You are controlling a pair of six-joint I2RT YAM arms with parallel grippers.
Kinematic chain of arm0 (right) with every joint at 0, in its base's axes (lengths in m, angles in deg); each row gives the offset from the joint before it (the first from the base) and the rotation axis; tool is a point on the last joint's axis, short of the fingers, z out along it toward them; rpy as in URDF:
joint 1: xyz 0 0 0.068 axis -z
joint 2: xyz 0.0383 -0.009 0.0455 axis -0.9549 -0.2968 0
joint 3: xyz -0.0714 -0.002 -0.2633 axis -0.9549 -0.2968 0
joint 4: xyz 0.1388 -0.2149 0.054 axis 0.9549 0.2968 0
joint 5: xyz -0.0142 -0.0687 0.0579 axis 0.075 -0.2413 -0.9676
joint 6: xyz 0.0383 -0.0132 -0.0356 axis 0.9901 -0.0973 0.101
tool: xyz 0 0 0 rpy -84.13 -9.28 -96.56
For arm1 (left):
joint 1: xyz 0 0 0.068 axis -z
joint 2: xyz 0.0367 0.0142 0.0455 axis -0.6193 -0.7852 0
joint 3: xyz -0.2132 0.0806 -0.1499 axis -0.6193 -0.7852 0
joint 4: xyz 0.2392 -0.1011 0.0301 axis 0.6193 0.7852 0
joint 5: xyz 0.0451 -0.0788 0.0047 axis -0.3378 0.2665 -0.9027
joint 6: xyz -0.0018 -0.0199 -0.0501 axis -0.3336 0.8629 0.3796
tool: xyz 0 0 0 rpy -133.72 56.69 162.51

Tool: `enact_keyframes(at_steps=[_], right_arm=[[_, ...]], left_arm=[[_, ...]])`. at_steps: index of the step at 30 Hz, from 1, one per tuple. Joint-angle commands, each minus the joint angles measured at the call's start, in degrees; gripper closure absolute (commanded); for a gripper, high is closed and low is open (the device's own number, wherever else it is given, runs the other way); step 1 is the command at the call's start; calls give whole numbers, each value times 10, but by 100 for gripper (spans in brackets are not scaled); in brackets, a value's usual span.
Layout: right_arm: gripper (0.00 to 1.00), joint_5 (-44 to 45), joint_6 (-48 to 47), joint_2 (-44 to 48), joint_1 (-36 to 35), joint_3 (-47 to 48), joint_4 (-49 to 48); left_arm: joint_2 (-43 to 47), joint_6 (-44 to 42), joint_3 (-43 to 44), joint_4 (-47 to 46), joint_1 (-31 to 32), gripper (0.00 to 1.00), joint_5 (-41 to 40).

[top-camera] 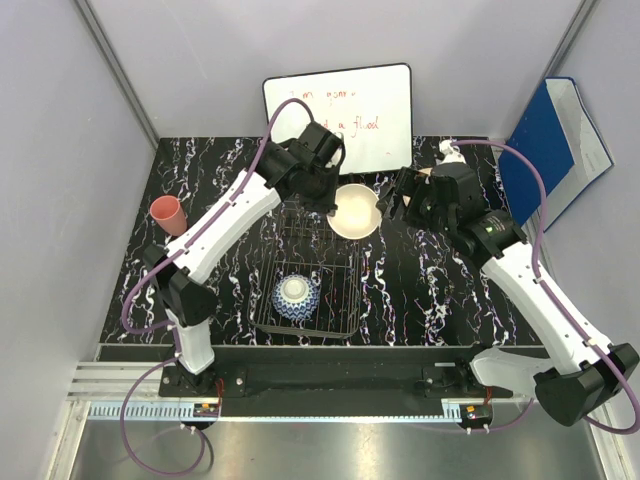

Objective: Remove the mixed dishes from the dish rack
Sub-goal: Pick up the bowl from the dish rack, then place the bowl at the center of the board.

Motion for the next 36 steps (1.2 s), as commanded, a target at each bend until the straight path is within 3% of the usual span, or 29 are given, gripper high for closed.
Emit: enact_keyframes(at_steps=[1,8,14,21,26,29,32,33,36], right_arm=[[10,-3,-7,8,-11,0,1],[12,-17,-15,-15,-17,-21,-3],[24,-12,-24,-43,-19,-36,-15],[60,9,-26,-57,-19,-44,-17],[100,21,-23,-53,-19,-48,-18],[100,36,-23,-42,-19,-50,-14],[100,67,-24,-28,-19,-44,0],[100,76,-26,-19,-19,-37,4],[100,115,-30,-7,-19,-15,26]], left_arm=[[-6,12,22,-45,5,100,24],[-26,14,37,-45,17,100,32],[-23,16,43,-46,35,100,29],[-12,17,44,-46,45,100,29],[-7,15,44,-47,46,100,27],[-5,7,53,-47,46,100,20],[2,1,65,-49,45,77,-13],[5,1,67,-48,45,57,-39],[22,3,72,-48,36,36,-90]])
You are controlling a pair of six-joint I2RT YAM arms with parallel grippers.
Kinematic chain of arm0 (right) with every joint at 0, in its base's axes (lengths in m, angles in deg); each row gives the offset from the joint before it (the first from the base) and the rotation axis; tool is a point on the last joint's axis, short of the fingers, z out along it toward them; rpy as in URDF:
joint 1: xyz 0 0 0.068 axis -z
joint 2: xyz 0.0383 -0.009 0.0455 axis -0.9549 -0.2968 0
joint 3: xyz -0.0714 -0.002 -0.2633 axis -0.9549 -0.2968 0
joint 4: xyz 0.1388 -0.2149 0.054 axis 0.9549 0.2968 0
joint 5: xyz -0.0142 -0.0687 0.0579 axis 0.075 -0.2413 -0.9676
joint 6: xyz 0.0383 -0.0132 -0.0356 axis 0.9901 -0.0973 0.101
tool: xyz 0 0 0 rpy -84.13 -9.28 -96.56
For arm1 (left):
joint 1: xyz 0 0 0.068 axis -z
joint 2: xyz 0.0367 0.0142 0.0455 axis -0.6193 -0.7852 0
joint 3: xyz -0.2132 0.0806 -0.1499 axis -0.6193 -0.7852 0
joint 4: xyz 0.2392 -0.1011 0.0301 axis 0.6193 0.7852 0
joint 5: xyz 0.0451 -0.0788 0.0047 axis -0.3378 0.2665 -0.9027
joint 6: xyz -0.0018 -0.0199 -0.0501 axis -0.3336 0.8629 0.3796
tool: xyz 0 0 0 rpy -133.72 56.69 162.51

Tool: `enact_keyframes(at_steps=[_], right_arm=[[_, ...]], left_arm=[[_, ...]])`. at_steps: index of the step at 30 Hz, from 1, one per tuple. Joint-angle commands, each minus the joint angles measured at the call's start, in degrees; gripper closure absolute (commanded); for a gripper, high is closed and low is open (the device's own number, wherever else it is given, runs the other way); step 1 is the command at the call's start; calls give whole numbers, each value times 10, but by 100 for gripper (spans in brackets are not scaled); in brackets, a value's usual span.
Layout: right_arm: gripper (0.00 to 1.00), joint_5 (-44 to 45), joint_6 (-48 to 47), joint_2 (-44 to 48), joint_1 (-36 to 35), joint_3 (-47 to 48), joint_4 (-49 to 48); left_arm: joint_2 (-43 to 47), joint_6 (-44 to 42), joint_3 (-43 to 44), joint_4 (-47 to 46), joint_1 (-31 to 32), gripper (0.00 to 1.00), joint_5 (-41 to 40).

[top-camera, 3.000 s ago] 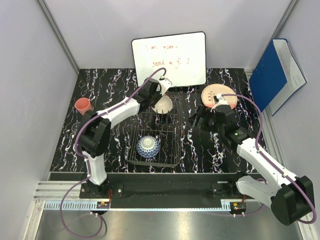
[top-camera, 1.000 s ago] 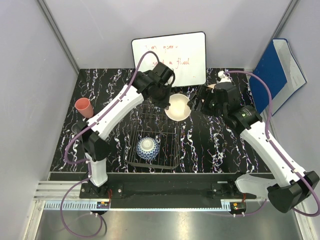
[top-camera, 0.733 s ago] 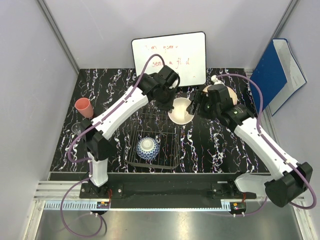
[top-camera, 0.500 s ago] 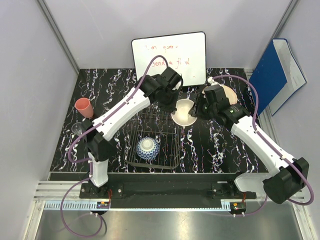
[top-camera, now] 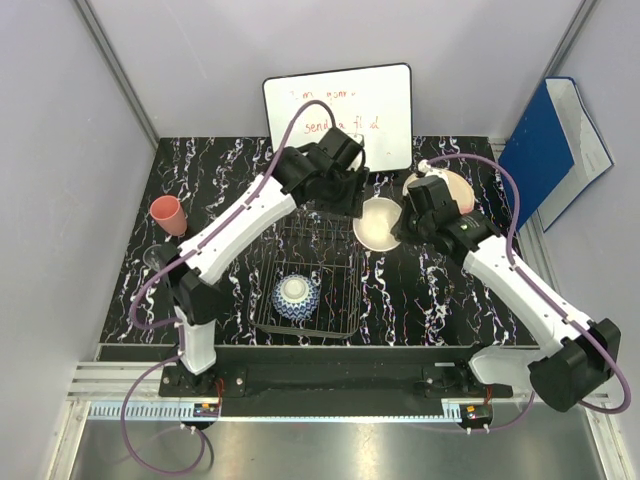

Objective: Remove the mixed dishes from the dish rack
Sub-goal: Place the bowl at the center of the board.

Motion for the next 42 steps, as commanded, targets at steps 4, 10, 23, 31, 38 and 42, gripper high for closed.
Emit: enact_keyframes(at_steps=[4,10,23,31,38,42], right_arm=[[100,96,5,30,21,74,27],[100,30,26,-20,127,81,17],[100,-13,75,-235,178,149,-16],[100,-33,87,-288,178,100,-45],[100,-44,90,-315,179,52,-78],[100,-50,90,-330,179,39,-92]], left_arm=[[90,6,19,-41,-31,1,-111],[188,11,-100,-112,-42,1,-177],[306,26,-314,-171,-43,1,-209],[333,35,-413,-192,-43,1,-184],[334,35,-434,-202,-43,1,-181],[335,38,-441,-201,-43,1,-182]])
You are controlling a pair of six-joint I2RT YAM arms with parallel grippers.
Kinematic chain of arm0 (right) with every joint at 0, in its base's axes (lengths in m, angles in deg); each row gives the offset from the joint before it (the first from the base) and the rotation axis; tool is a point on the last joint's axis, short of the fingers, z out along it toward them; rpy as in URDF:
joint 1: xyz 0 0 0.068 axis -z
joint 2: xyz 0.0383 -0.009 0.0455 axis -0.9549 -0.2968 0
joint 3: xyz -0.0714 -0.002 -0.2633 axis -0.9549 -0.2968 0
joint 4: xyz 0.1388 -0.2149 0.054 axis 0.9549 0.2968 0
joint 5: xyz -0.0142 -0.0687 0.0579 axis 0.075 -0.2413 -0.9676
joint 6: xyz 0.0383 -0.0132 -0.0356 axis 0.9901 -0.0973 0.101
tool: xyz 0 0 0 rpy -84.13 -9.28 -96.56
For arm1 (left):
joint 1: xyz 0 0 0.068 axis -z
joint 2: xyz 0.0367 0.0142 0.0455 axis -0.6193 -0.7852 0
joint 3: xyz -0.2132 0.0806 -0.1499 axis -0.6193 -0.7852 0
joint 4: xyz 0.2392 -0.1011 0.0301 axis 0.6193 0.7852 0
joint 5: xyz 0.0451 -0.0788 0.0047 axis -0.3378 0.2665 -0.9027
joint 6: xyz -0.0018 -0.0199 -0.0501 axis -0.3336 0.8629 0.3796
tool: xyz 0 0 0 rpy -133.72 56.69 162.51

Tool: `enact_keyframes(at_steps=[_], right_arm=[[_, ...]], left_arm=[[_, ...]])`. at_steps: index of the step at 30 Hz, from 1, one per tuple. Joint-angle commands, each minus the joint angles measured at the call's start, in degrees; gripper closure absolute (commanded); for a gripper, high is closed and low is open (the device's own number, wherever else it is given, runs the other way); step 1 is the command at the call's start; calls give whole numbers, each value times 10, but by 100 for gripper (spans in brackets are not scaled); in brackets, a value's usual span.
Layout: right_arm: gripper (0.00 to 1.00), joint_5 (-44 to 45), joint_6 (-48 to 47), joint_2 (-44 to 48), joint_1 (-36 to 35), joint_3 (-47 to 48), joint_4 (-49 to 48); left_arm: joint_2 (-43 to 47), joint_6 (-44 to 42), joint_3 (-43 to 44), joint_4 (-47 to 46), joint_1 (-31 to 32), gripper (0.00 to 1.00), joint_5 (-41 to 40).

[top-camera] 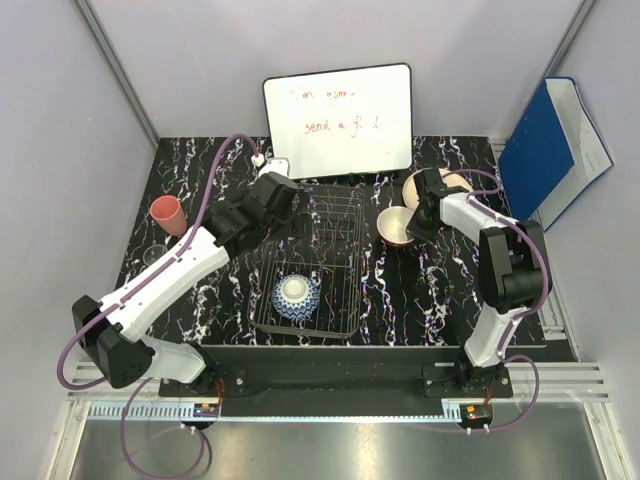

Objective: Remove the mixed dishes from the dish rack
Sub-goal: Place the bowl at the center of the board.

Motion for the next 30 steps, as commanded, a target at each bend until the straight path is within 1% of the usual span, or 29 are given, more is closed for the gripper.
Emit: enact_keyframes(at_steps=[1,5,6,8,9,10,12,13,15,16,19,20,23,26,29,30], right_arm=[[100,-21,13,-8,-1,-6,-55],[100,-29,16,-16,-1,-18,-69],[98,-31,15,-16,0,-21,-69],[92,-33,15,-14,-1,-23,-70],[88,-35,14,-11,-1,-23,-71],[80,-35,14,-7,-1,-27,-71],[69,-37,14,13,-1,-30,-70],[55,-36,11,32,-1,-32,-69],[47,-32,14,55,-2,-34,-69],[41,-30,18,76,-2,-35,-64],[34,-24,18,114,-3,-29,-50],[30,-19,17,124,-4,-27,-45],[24,-11,19,172,-10,-23,-29],[22,9,20,229,-27,-17,-18],[21,28,14,282,-63,-9,-13],[20,33,11,292,-86,-6,-7]], left_arm=[[21,10,-9,-32,1,1,4],[19,11,-12,-32,1,1,7],[18,10,-12,-32,1,1,7],[17,11,-12,-32,1,1,7],[16,11,-11,-32,1,1,6],[14,11,-9,-31,1,1,8],[12,7,-5,-31,1,1,10],[13,5,-3,-31,1,1,11],[12,2,0,-31,1,1,14],[12,1,2,-32,1,1,15],[8,-3,7,-30,1,1,17],[8,-5,9,-31,1,1,17],[15,-9,7,-29,1,1,16],[25,-3,-3,-22,2,1,17],[38,20,-31,-11,9,1,10],[43,32,-43,-10,16,1,7]])
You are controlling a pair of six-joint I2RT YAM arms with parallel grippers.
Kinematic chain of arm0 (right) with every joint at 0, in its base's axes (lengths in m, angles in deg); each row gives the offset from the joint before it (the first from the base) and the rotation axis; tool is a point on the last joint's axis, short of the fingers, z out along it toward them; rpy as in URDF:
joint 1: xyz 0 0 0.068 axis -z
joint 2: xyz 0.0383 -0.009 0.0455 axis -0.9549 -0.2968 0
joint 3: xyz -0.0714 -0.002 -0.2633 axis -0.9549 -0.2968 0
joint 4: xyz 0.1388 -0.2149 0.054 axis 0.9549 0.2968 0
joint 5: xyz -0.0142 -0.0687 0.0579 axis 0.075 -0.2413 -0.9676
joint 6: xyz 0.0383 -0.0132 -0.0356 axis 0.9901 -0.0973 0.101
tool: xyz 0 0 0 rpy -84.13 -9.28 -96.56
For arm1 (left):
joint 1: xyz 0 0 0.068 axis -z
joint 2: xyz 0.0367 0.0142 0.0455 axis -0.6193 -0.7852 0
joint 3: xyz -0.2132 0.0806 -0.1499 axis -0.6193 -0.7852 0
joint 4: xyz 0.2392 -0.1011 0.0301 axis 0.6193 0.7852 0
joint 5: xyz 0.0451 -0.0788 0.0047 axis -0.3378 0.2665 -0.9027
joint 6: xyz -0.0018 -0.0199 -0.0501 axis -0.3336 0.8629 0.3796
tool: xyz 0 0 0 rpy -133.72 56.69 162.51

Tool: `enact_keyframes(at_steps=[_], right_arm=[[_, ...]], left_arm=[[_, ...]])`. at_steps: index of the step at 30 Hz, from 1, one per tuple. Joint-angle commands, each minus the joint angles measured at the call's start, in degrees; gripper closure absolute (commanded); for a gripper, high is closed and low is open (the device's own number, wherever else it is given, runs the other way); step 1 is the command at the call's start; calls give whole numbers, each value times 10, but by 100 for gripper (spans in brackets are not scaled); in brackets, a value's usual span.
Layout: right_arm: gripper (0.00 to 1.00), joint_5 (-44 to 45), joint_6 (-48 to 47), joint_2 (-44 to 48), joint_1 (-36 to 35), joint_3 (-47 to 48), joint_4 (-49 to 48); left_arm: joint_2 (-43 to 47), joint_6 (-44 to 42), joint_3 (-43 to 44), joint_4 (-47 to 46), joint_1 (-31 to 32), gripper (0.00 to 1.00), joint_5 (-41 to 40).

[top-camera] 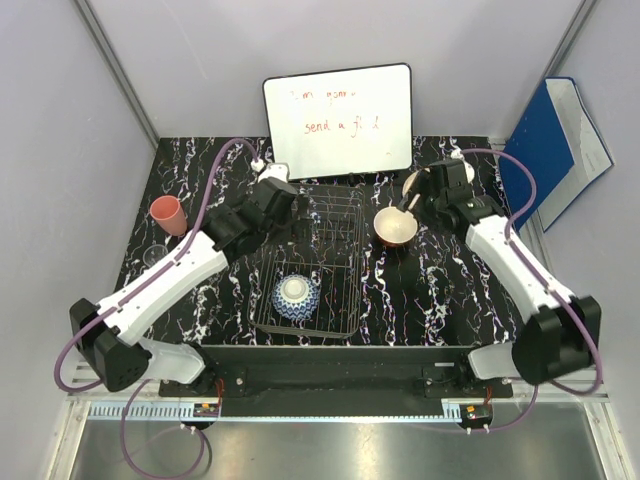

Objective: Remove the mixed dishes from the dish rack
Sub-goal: Place the bowl at the center of the board, then adjust the bowl in the dish rack.

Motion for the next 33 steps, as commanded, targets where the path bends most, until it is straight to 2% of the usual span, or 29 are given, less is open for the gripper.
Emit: enact_keyframes(at_steps=[1,6,11,18,33], right_arm=[[20,42,-10,76,-62,32,20],[13,44,-18,118,-125,2,9],[10,38,-6,145,-165,-49,-22],[11,18,-3,160,-169,-103,-48],[11,4,0,194,-169,-143,-66]], left_arm=[[48,50,-54,-1,16,1,-7],[47,85,-111,-1,36,1,-6],[-27,76,-92,27,55,1,25],[-74,99,-99,21,97,1,21],[-121,154,-146,18,104,1,24]])
